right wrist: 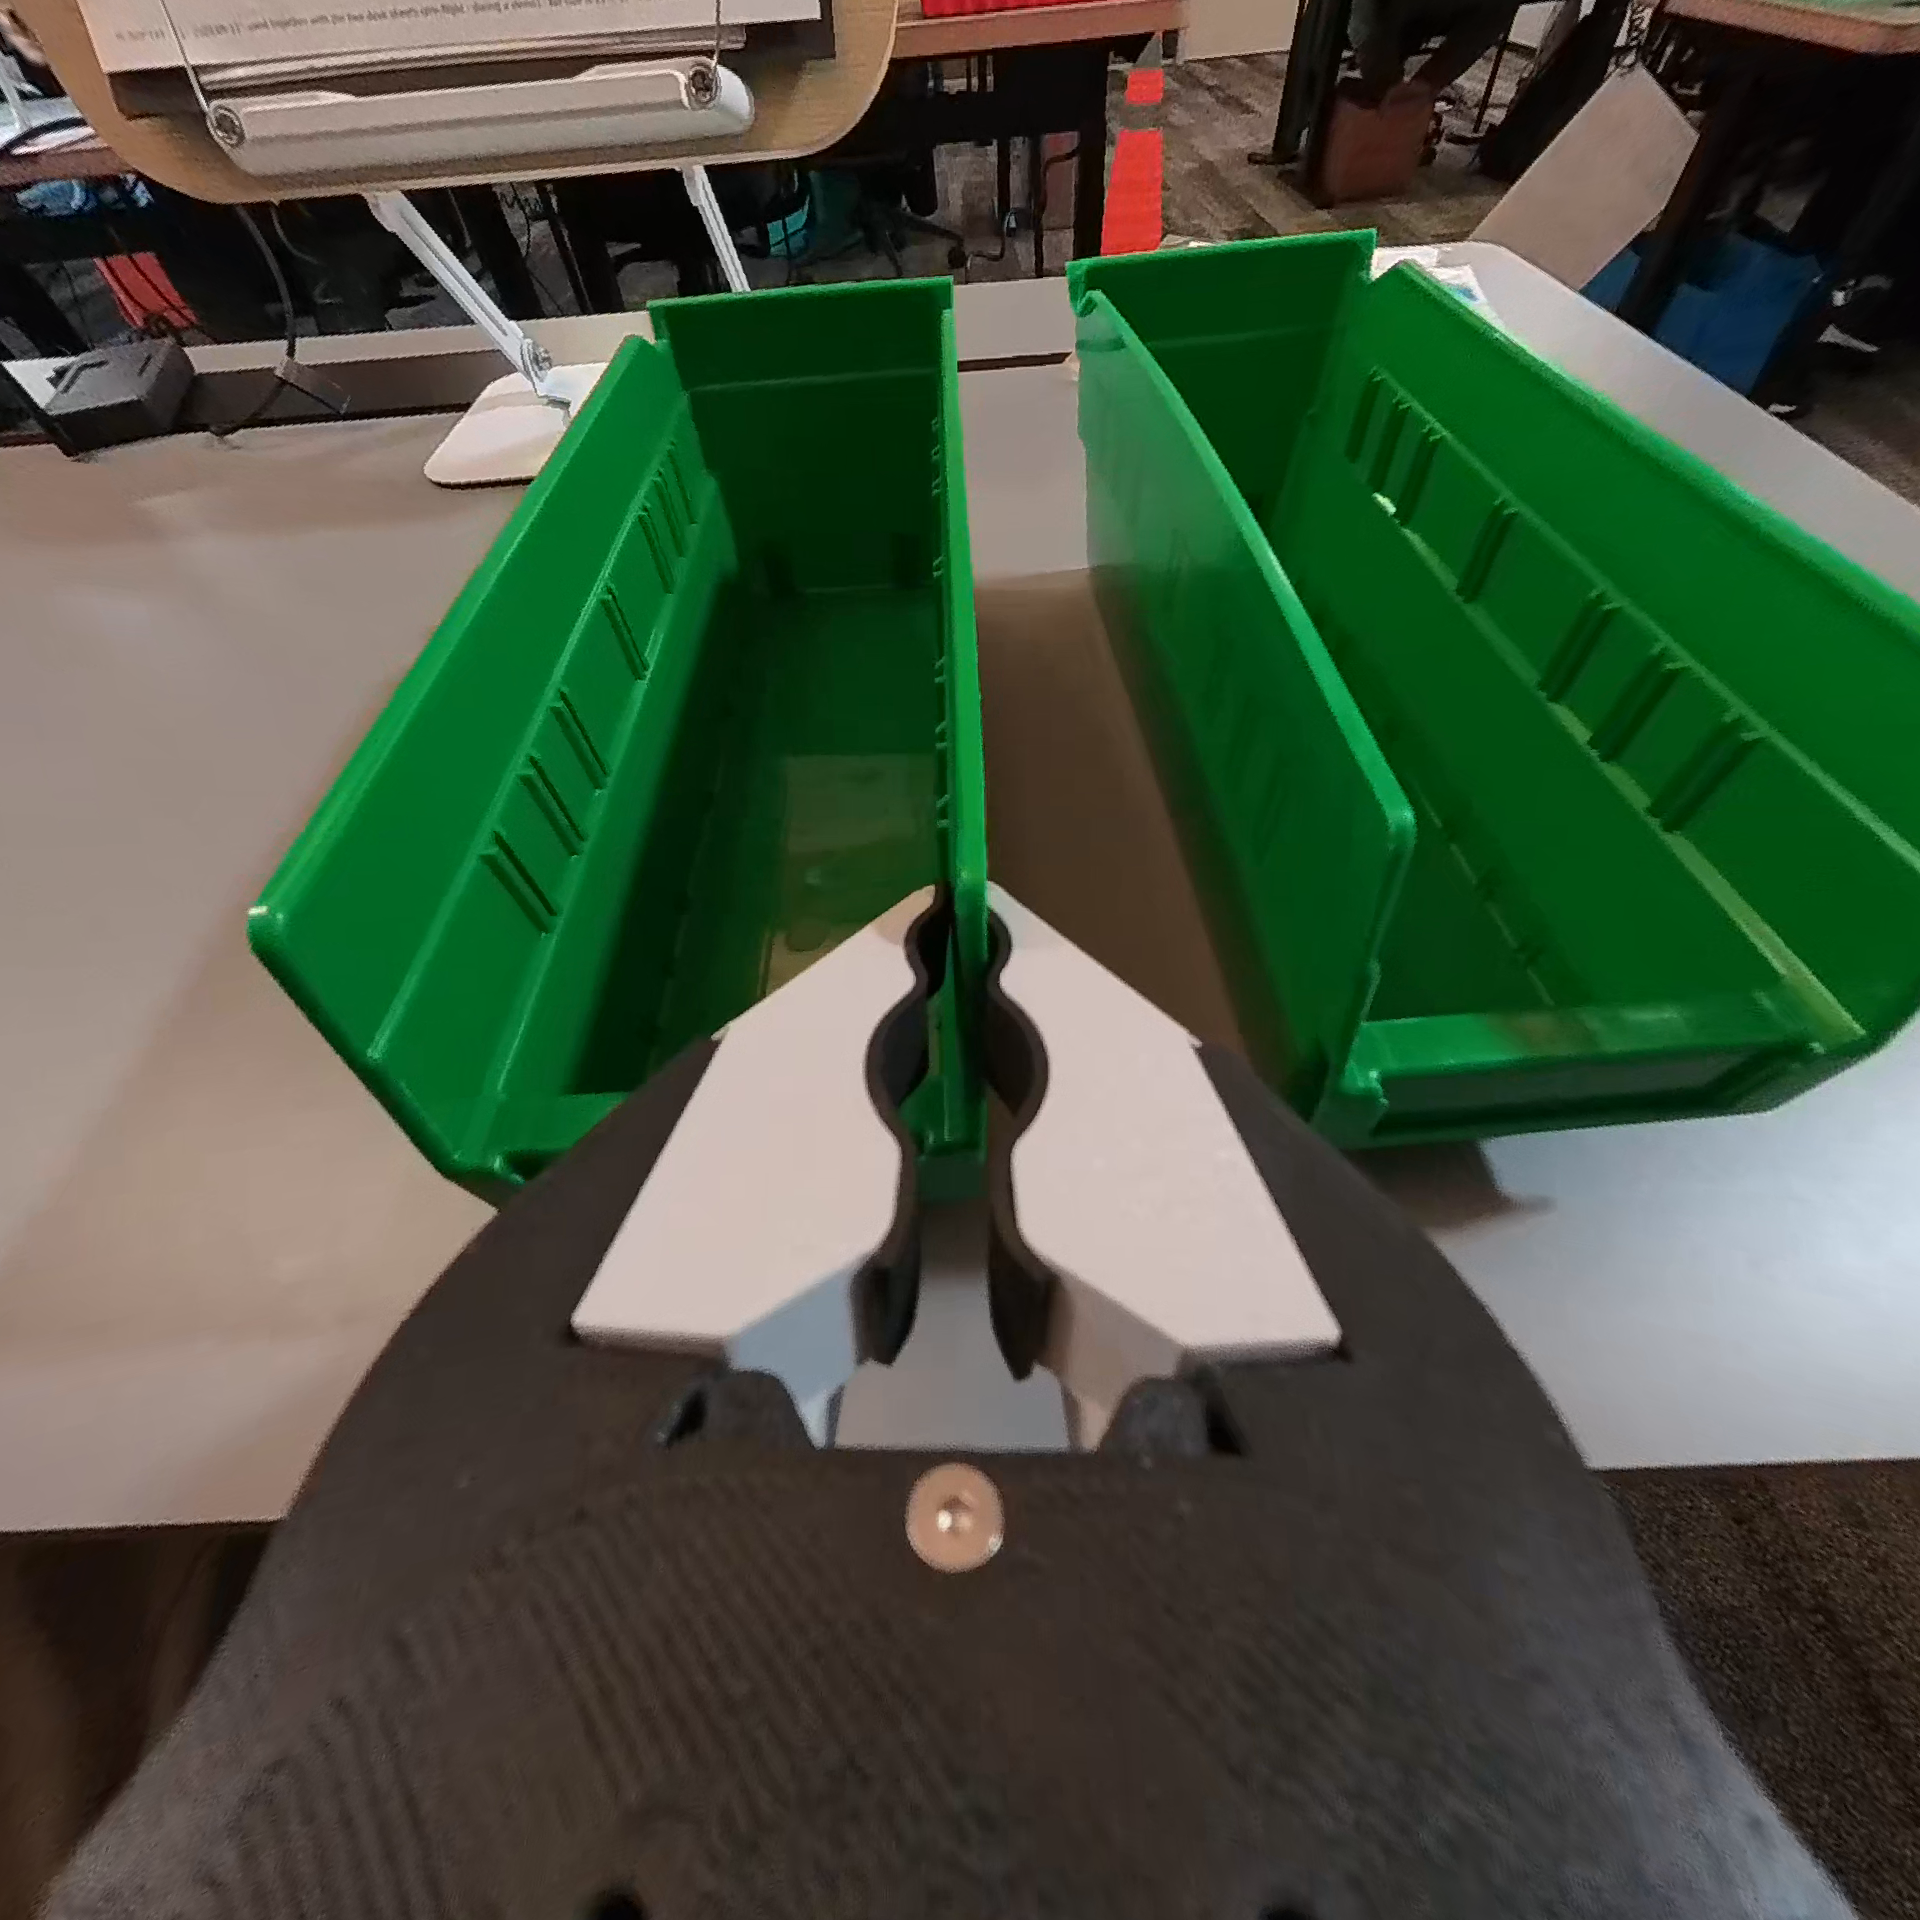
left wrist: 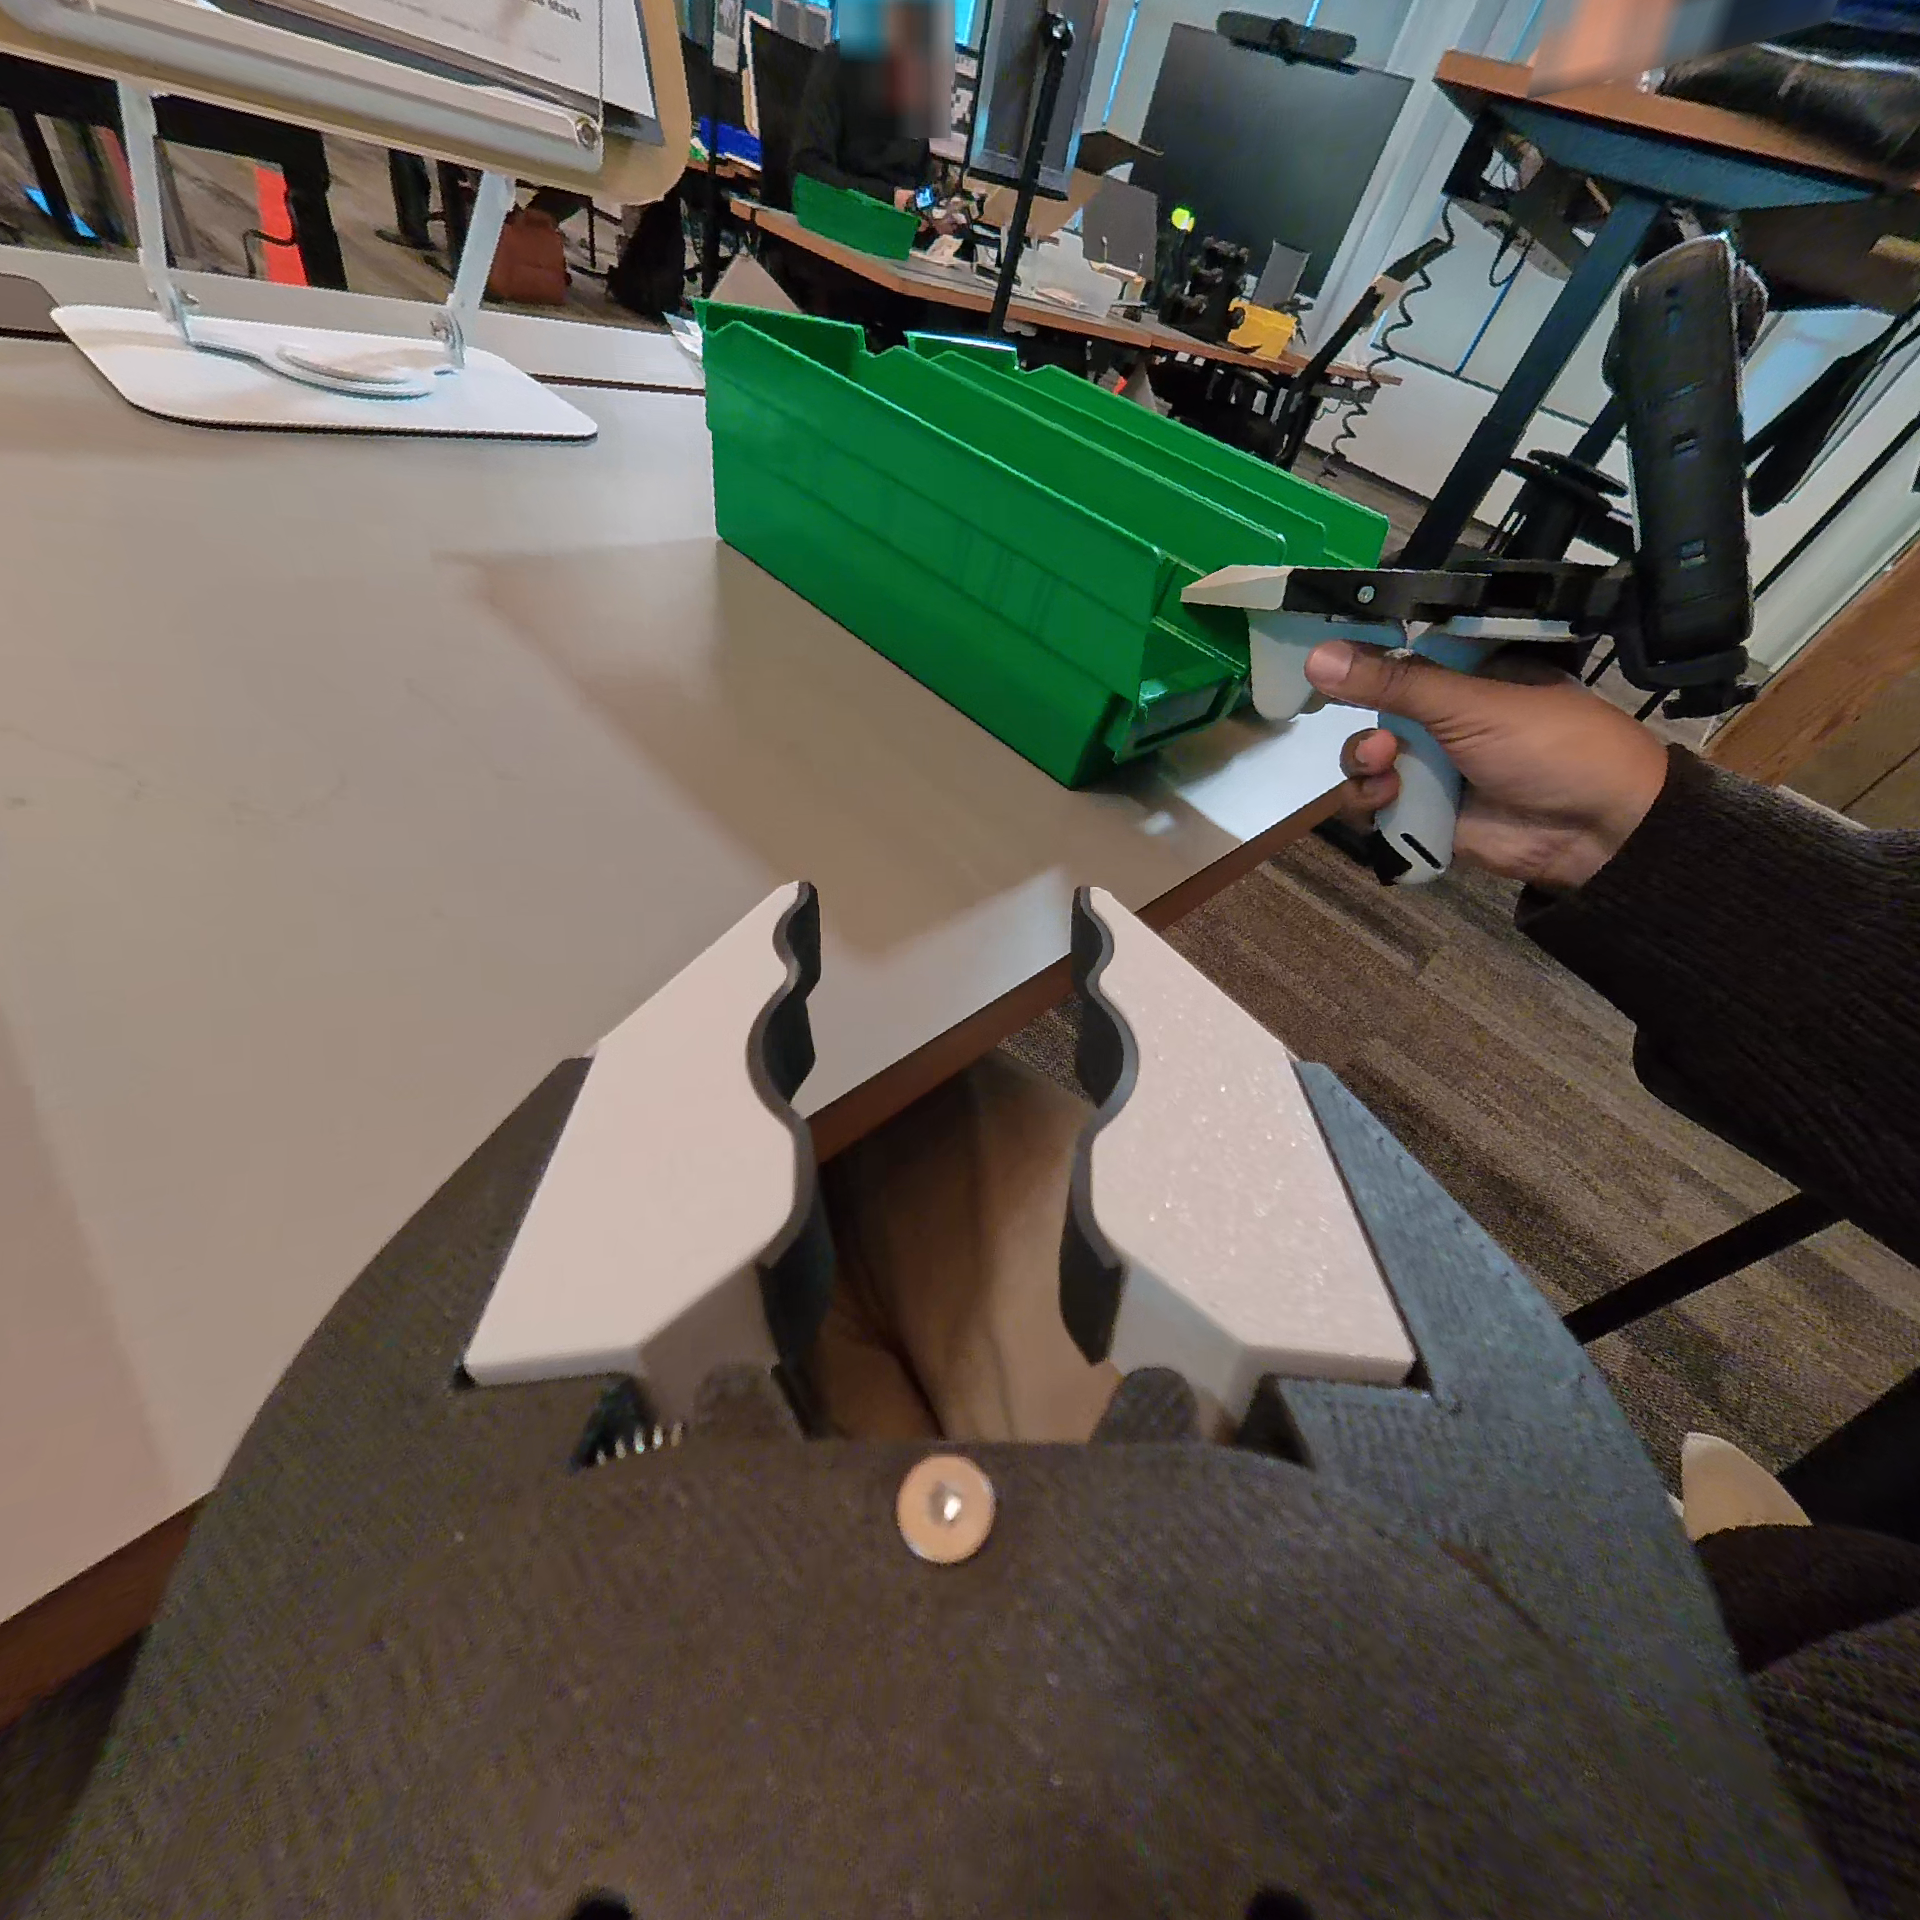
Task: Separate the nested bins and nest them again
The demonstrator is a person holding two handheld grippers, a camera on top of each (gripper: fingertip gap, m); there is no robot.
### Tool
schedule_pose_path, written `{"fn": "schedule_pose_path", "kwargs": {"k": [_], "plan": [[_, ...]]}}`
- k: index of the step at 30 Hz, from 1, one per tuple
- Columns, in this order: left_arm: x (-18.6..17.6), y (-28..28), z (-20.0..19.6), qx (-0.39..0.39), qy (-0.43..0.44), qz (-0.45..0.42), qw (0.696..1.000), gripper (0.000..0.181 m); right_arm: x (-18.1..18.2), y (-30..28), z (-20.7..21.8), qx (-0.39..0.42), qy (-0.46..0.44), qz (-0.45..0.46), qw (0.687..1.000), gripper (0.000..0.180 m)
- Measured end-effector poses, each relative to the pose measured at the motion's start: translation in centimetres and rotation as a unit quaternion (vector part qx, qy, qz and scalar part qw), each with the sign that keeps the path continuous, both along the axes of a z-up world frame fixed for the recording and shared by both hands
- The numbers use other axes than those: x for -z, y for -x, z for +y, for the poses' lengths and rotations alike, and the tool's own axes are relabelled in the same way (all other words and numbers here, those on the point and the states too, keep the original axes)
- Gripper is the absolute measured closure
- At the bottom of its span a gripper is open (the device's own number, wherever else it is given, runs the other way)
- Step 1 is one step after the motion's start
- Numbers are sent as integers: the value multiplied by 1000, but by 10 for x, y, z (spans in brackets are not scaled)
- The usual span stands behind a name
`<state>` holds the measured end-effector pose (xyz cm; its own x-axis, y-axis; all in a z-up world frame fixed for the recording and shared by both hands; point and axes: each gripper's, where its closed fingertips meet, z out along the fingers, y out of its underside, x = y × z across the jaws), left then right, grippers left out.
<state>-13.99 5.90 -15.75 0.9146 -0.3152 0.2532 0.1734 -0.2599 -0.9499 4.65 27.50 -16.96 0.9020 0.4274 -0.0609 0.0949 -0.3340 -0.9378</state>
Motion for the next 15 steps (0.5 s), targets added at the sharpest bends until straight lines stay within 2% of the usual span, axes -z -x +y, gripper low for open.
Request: {"fn": "schedule_pose_path", "kwargs": {"k": [1, 15], "plan": [[0, 0, 0, 0, 0, 0, 1000, 135, 0, 0, 0, -1, 0, 2, 1000, 178], [2, 1, 0, 0, 6, -11, 1000, 135, 0, 2, 1, -3, -2, 6, 1000, 178]]}}
